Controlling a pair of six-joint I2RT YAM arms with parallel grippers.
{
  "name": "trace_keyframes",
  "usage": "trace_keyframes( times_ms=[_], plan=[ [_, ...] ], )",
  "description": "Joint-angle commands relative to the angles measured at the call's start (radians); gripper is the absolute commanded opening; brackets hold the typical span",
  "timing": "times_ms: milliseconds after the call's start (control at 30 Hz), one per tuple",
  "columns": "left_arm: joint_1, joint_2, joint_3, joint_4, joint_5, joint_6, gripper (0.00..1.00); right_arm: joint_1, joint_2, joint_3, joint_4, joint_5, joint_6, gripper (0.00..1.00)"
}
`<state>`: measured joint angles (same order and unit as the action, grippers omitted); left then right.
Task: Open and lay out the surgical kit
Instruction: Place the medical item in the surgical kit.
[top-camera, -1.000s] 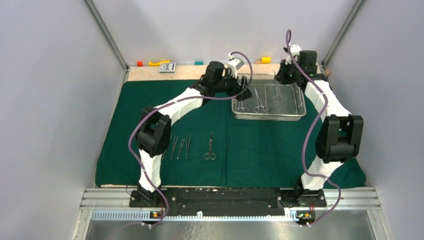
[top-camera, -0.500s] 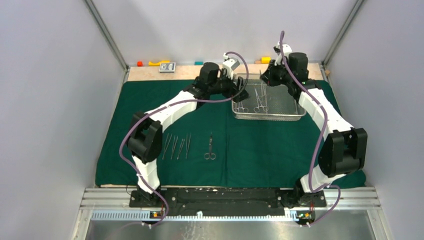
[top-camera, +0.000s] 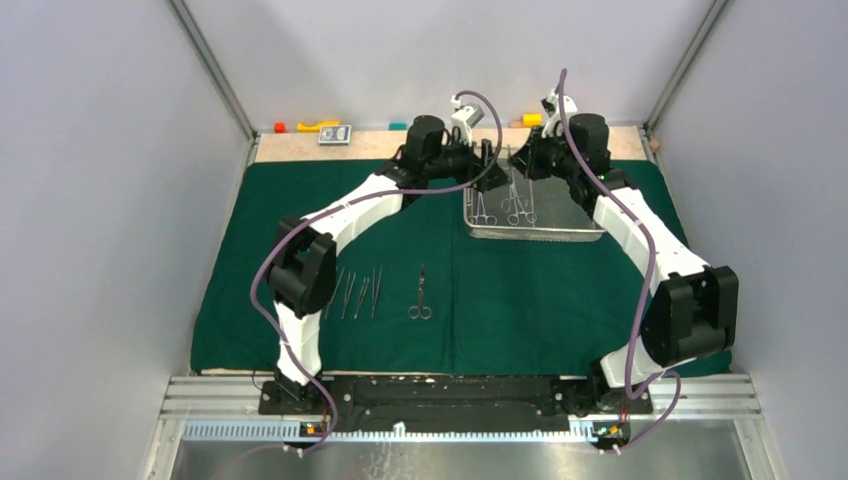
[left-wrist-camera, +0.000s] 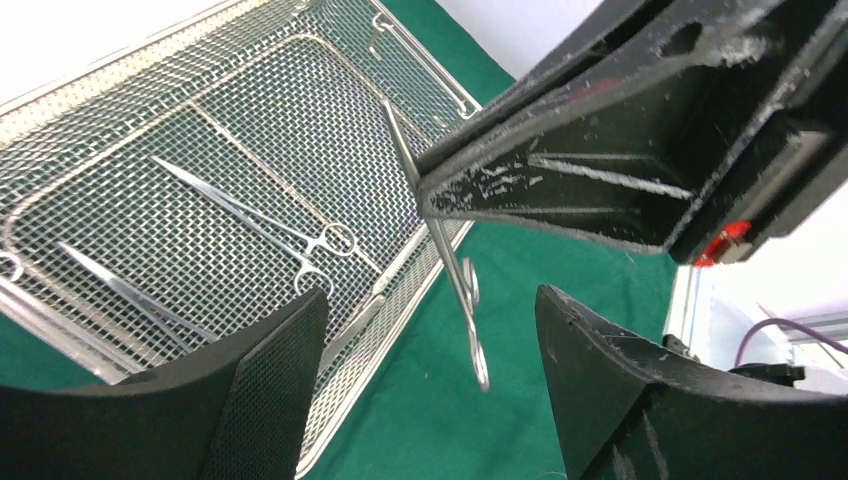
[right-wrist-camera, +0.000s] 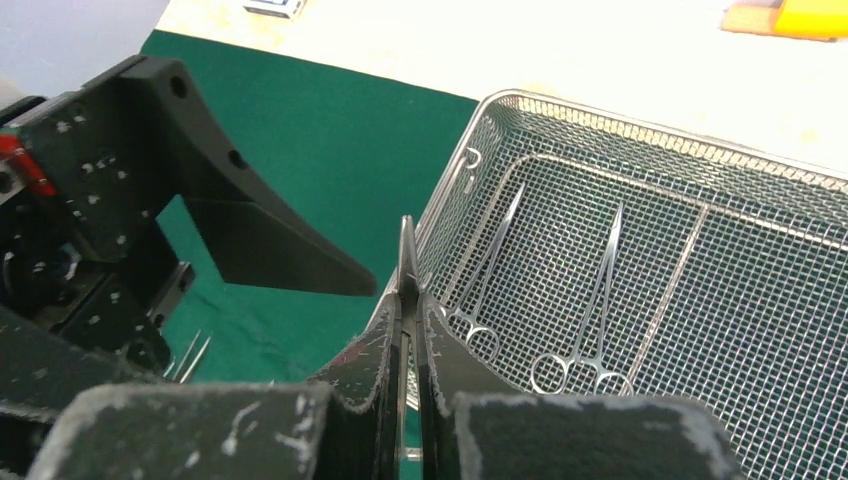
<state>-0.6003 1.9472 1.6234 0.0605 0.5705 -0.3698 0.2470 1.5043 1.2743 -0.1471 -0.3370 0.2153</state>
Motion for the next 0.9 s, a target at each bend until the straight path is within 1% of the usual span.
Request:
trace_keyframes(
  times_ms=[0, 167, 433, 667, 867],
  plan=[
    [-0.004, 0.067, 0.091, 0.044, 0.073, -0.097, 0.80, 0.010, -0.046, -0.011, 0.060, 0.003, 0.036, 0.00],
    [-0.004, 0.109, 0.120, 0.047, 0.084, -0.119, 0.78, 0.010, -0.048, -0.014, 0.065, 0.000, 0.046, 0.00],
    [-0.011, 0.162, 0.169, 0.061, 0.116, -0.155, 0.66, 0.012, -0.041, -0.019, 0.073, 0.004, 0.056, 0.00],
    [-0.021, 0.192, 0.194, 0.084, 0.153, -0.197, 0.42, 0.014, -0.045, -0.021, 0.074, 0.016, 0.054, 0.00],
    [-0.023, 0.181, 0.169, 0.093, 0.168, -0.200, 0.20, 0.014, -0.055, -0.025, 0.074, 0.021, 0.043, 0.00]
  ],
)
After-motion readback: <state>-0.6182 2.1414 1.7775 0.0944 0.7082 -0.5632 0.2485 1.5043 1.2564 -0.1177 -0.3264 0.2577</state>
